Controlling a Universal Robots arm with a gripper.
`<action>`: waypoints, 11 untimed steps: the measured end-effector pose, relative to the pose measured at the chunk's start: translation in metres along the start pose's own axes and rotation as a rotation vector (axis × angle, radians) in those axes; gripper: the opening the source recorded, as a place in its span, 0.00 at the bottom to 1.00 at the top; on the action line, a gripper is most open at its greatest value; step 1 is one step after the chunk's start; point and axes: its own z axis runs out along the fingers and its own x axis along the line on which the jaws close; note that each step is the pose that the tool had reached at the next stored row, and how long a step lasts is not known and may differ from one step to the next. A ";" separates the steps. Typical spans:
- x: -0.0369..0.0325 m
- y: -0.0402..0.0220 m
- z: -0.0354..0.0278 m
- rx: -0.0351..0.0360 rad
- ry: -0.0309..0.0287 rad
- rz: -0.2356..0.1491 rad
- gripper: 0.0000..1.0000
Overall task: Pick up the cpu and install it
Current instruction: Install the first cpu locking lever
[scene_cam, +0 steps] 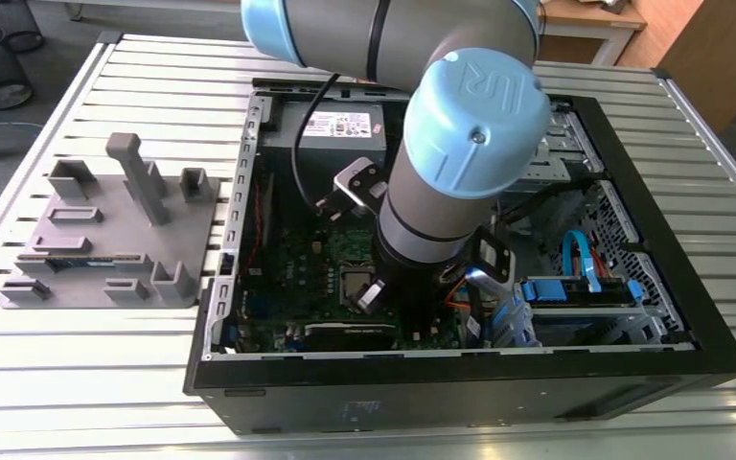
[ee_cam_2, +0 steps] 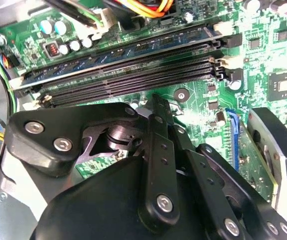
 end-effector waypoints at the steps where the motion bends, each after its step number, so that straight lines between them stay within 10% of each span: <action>1: 0.0000 0.0000 0.0001 0.0007 -0.0015 0.011 0.11; 11: 0.0020 0.0018 0.0002 0.0016 -0.0028 0.020 0.11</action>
